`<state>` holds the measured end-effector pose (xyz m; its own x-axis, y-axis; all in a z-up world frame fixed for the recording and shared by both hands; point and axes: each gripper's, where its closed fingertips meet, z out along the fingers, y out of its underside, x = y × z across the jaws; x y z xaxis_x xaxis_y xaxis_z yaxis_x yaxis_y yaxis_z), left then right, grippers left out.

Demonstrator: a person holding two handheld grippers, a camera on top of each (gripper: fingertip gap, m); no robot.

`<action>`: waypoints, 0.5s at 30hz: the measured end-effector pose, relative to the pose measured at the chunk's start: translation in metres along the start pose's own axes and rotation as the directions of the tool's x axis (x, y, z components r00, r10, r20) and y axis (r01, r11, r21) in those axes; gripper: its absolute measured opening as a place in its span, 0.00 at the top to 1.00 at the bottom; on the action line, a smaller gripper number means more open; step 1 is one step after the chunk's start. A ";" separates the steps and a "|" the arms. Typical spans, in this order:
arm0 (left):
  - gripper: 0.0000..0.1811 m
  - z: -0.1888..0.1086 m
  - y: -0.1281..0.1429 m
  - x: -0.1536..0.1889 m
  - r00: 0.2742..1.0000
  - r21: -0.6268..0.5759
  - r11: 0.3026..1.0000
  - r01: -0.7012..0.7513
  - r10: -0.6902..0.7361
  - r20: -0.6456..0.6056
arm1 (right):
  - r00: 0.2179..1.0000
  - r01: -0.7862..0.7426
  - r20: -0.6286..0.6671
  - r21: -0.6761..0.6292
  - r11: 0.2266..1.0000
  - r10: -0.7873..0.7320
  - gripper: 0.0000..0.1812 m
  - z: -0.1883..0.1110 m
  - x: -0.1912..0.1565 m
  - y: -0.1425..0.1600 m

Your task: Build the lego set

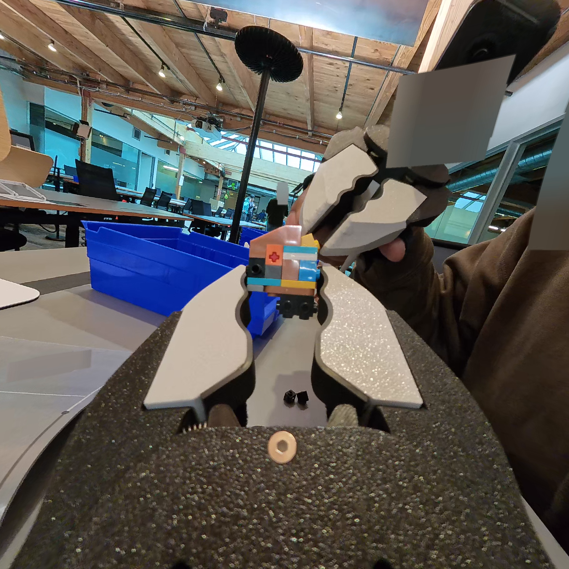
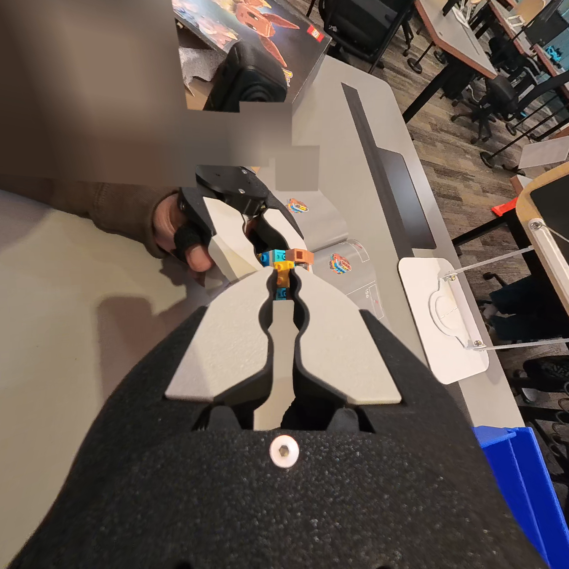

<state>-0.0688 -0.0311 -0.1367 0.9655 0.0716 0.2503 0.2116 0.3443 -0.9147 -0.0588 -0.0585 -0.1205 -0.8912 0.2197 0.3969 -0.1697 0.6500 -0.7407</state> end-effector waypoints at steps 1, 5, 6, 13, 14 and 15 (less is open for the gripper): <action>0.78 0.000 0.000 0.000 1.000 -0.002 1.000 0.000 0.000 0.000 | 1.000 -0.007 0.006 0.001 1.000 0.007 0.96 0.000 0.000 0.000; 0.78 0.000 0.002 0.001 1.000 -0.011 1.000 -0.009 0.009 0.002 | 0.999 -0.042 0.031 0.000 0.999 0.042 0.96 0.000 0.000 0.002; 0.78 0.000 0.002 0.000 1.000 -0.012 1.000 -0.010 0.010 0.003 | 0.998 -0.048 0.031 -0.002 0.999 0.048 0.96 0.000 0.000 0.002; 0.78 -0.002 0.001 -0.005 0.999 -0.010 1.000 -0.016 0.016 0.037 | 0.997 0.013 -0.082 -0.032 0.999 -0.016 0.96 0.005 0.004 0.003; 0.78 -0.002 0.001 -0.006 0.999 -0.009 1.000 -0.016 0.016 0.044 | 0.993 0.034 -0.112 -0.039 0.999 -0.038 0.96 0.005 0.004 0.002; 0.78 -0.002 0.000 -0.007 0.999 -0.007 1.000 -0.015 0.015 0.049 | 0.988 0.058 -0.144 -0.048 0.997 -0.064 0.96 0.006 0.005 0.002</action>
<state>-0.0754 -0.0337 -0.1395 0.9600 0.1223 0.2519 0.1987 0.3363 -0.9205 -0.0663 -0.0604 -0.1236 -0.8086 0.2800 0.5175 -0.2004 0.6959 -0.6896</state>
